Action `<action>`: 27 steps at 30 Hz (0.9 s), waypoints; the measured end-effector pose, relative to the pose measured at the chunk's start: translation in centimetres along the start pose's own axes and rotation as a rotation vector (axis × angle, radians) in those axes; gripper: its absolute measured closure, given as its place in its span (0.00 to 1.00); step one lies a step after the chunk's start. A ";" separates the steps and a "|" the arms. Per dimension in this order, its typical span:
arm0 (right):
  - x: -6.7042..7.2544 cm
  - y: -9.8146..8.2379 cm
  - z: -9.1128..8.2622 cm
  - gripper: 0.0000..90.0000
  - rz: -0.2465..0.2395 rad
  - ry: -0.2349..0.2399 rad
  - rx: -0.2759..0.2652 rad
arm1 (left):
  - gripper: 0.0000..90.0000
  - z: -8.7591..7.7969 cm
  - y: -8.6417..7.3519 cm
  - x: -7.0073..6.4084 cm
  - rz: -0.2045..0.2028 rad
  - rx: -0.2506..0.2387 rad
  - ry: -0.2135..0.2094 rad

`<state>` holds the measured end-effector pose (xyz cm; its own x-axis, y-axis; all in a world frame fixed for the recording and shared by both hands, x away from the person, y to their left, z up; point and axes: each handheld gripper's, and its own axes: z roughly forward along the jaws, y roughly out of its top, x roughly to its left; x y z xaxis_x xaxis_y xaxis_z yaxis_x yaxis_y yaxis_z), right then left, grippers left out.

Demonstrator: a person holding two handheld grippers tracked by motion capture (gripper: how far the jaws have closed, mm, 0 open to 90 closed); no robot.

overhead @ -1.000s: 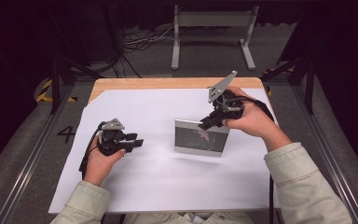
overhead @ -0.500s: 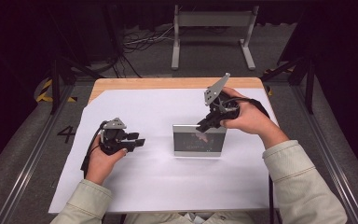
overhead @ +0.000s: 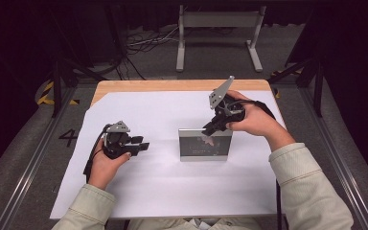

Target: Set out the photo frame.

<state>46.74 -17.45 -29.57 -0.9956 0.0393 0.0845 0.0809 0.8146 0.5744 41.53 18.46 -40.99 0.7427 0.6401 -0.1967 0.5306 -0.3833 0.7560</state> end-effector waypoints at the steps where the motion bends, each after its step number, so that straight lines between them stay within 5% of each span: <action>1: 0.0 0.0 0.0 0.93 -0.007 -0.004 0.004 | 0.64 0.0 0.0 0.0 0.000 -0.001 0.000; 11: -0.2 -0.2 0.1 0.88 -0.032 -0.084 0.015 | 0.64 0.3 0.1 0.0 0.001 0.004 -0.008; 18: -0.5 -0.4 -0.1 0.77 0.011 -0.072 -0.027 | 0.64 0.2 0.0 0.1 -0.003 0.002 -0.008; 27: -0.4 -0.7 -1.2 0.63 0.051 -0.120 -0.071 | 0.63 0.1 0.0 0.1 -0.001 0.000 -0.005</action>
<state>47.16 -18.73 -29.09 -0.9881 0.1524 0.0194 0.1306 0.7667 0.6285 41.67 18.43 -41.08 0.7444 0.6370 -0.2002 0.5311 -0.3832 0.7557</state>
